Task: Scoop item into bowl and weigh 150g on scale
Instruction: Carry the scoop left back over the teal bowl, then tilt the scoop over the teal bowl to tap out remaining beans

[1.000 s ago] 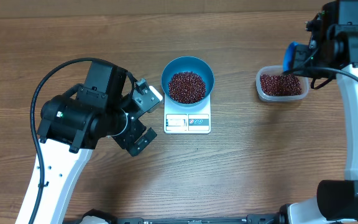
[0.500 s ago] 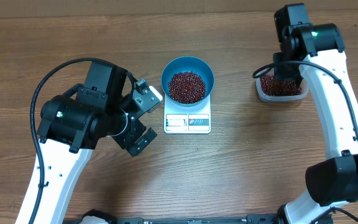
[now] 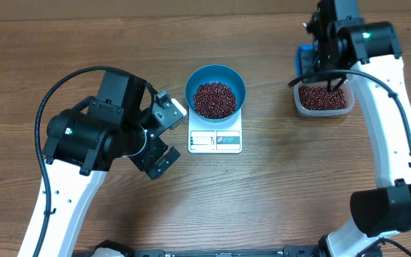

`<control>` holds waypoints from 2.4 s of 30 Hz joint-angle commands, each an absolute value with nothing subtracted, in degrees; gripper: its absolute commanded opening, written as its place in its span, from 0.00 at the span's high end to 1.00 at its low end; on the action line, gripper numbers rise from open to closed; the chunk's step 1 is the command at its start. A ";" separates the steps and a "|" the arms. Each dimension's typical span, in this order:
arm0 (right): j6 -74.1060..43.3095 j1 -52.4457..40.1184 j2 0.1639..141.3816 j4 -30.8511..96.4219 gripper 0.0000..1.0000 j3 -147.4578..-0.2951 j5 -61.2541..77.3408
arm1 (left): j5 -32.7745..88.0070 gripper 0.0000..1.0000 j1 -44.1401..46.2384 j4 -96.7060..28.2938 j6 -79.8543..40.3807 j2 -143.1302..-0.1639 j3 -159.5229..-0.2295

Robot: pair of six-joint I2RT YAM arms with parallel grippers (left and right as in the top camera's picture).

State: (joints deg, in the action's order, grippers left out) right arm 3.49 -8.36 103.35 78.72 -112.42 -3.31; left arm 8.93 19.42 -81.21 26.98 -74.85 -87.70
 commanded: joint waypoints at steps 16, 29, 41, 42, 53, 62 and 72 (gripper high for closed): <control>12.10 -20.16 103.83 73.30 0.96 -115.79 6.94 | 8.97 0.01 19.53 -81.14 27.00 -74.24 -88.90; 15.29 -27.07 109.21 71.64 0.96 -115.46 -2.70 | 8.97 0.01 19.53 -81.14 27.00 -74.24 -88.90; 15.51 -32.10 112.22 71.66 0.96 -115.46 -8.86 | 8.97 0.01 19.53 -81.14 27.00 -74.24 -88.90; 15.53 -32.53 112.33 71.59 0.96 -115.46 -9.45 | 8.97 0.01 19.53 -81.14 26.98 -74.24 -88.90; 15.46 -34.50 114.93 73.17 0.96 -115.44 -12.80 | 8.91 0.00 19.53 -81.14 27.00 -74.24 -88.90; 15.49 -36.73 114.96 72.93 0.96 -114.37 -13.54 | 8.78 0.00 19.53 -81.14 26.98 -74.24 -88.90; 15.49 -37.67 114.96 71.85 0.96 -111.00 -16.49 | 8.78 0.00 19.53 -81.14 27.00 -74.24 -88.90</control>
